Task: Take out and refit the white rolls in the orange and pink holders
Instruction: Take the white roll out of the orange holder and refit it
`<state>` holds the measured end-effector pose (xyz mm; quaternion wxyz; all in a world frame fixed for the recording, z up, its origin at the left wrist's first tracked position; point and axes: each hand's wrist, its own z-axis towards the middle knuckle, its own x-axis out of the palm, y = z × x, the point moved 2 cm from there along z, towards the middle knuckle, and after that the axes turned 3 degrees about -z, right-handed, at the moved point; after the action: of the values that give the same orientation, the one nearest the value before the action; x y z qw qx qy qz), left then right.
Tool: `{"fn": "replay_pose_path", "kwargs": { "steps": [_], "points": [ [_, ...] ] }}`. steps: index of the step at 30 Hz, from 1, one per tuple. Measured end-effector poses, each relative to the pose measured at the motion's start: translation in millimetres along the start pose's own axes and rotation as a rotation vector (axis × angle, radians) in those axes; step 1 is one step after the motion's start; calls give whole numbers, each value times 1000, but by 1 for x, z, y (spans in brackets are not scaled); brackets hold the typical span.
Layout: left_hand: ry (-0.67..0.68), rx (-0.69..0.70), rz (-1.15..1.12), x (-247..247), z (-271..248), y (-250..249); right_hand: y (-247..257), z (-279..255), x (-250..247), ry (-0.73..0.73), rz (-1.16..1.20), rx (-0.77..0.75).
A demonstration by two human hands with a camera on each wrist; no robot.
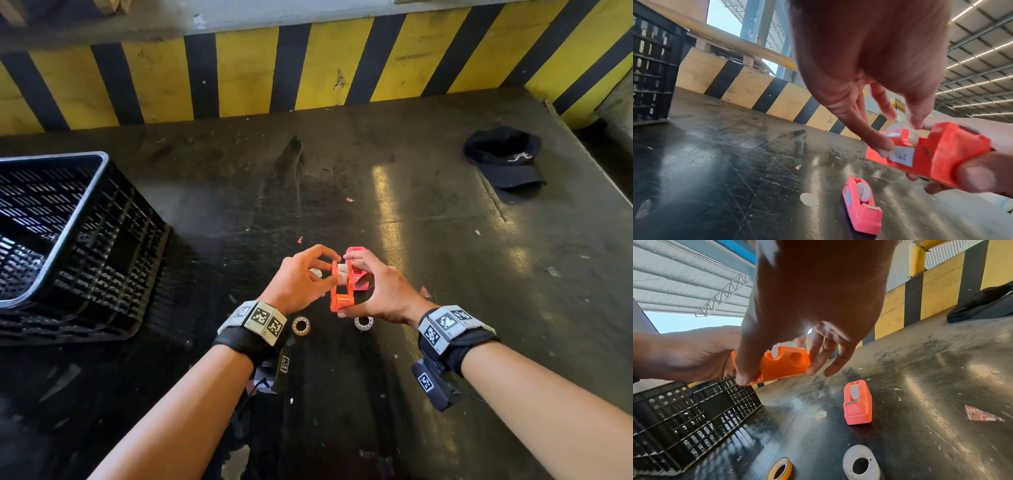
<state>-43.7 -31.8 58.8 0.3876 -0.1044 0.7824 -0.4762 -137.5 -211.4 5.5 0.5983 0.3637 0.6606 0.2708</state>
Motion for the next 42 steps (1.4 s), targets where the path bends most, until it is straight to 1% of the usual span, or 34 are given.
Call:
{"fn": "replay_pose_path", "kwargs": {
  "steps": [8, 11, 14, 18, 21, 23, 25, 33, 37, 39, 42],
  "points": [
    [-80, 41, 83, 9, 2, 2, 0, -2, 3, -8, -9, 14],
    [-80, 43, 110, 11, 2, 2, -1, -4, 4, -2, -11, 15],
    [-40, 26, 107, 11, 0, 2, -2, -6, 4, -3, -20, 23],
    [60, 22, 49, 9, -6, 0, -1, -8, 4, 14, -33, 48],
    [170, 4, -5, 6, -11, -2, -2, -9, 5, 32, -48, 76],
    [259, 0, -2, 6, -14, -2, -3, -10, 6, 54, -57, 99],
    [310, -4, 20, 6, -16, -1, -3, -11, 7, 62, -51, 115],
    [299, 22, 22, 8, -24, 9, 5, -14, 7, 88, 20, 139],
    [329, 16, 27, 9, -27, 7, 8, -16, 5, 94, 59, 161],
    [340, 9, -13, 8, -28, 2, 9, -18, 5, 117, 61, 176],
    [315, -6, -141, 6, -30, -3, 9, -21, 5, 140, 83, 205]
  ]
}}
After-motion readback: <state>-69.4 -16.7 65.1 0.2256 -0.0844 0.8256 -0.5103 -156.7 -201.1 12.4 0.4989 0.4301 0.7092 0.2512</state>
